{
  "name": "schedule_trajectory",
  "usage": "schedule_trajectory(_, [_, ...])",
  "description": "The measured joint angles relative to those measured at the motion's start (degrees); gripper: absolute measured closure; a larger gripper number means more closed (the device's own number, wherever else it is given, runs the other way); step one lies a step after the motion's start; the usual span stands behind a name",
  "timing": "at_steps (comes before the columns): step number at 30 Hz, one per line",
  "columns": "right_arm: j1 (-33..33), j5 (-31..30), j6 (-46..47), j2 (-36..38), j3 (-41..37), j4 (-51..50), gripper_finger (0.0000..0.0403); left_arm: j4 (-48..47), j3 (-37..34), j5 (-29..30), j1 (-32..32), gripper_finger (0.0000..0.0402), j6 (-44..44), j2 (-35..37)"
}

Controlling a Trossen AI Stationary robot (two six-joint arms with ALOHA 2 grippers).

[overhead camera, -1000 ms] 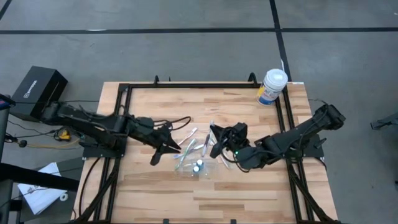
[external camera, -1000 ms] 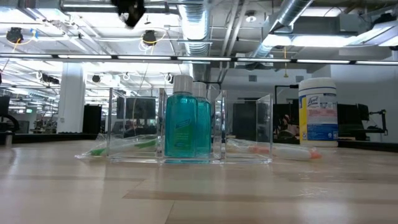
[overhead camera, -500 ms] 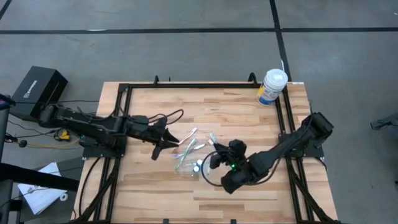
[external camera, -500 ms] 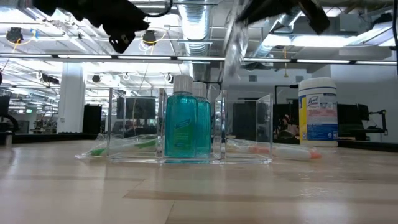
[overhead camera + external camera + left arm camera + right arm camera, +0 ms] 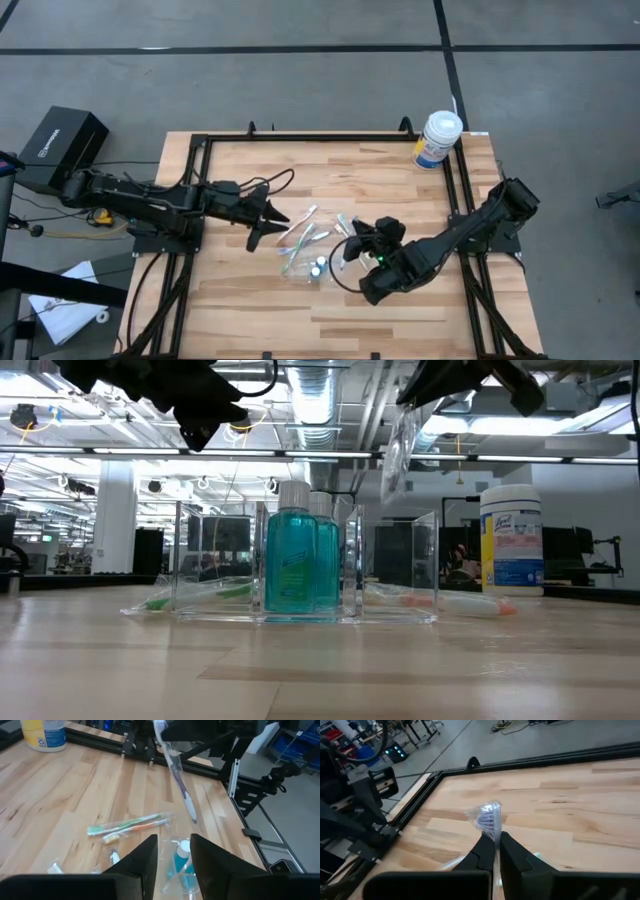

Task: Pick & Place toothbrushing station
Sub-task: Put the purple toothbrush into the transparent organizer

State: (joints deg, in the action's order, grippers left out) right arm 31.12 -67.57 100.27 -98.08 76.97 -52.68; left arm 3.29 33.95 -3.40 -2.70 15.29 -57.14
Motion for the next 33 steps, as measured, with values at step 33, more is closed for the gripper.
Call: schedule_trajectory(33, [1.04, 4.72, -12.54, -0.66, -6.34, 21.32, 0.0368, 0.35, 0.0, -1.42, 5.16, 0.0295, -3.14, 0.0])
